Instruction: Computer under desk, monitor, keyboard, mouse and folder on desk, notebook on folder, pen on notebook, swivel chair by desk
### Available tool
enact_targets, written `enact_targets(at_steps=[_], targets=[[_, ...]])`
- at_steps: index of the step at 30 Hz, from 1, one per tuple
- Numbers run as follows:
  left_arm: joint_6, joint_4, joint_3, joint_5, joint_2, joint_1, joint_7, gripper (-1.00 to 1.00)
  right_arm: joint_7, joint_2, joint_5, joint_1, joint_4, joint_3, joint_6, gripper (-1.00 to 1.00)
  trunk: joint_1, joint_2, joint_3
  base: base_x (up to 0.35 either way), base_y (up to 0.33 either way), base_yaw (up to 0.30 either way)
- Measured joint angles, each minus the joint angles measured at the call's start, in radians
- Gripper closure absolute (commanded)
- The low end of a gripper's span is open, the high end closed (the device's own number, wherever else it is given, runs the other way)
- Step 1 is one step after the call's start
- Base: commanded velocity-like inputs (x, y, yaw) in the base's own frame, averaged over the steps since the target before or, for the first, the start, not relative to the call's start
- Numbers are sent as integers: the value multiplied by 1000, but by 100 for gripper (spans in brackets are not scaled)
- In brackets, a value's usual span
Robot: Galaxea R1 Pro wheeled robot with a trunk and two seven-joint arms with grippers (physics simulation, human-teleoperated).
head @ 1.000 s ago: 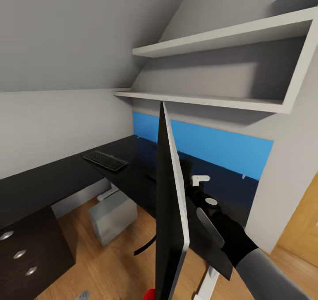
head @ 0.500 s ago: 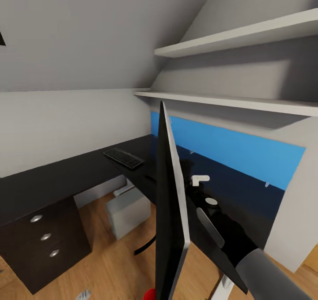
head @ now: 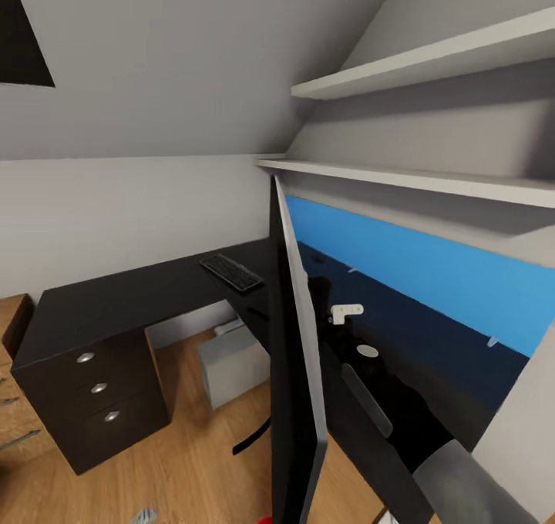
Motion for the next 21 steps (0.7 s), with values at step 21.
enact_targets(at_steps=[21], targets=[[-16, -25, 9, 1, 3, -14, -25, -100, -9, -2, -3, 15, -6, -8, 17, 100, 0, 0, -1, -5, -177, 127]])
